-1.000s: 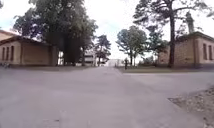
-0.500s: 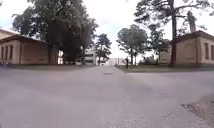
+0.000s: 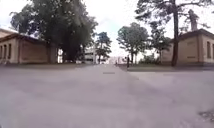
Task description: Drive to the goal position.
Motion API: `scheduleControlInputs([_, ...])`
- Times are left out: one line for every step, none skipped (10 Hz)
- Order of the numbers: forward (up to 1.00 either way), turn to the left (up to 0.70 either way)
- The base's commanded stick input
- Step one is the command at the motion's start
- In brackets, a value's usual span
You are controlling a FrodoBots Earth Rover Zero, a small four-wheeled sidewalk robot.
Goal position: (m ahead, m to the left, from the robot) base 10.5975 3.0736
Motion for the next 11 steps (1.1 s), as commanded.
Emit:
scheduleControlInputs([0.85,0.00])
scheduleControlInputs([0.85,0.00])
scheduleControlInputs([0.85,0.00])
scheduleControlInputs([0.85,0.00])
scheduleControlInputs([0.85,0.00])
scheduleControlInputs([0.85,0.00])
scheduleControlInputs([0.85,0.00])
scheduleControlInputs([0.85,0.00])
scheduleControlInputs([0.85,0.00])
scheduleControlInputs([0.85,0.00])
scheduleControlInputs([0.85,0.00])
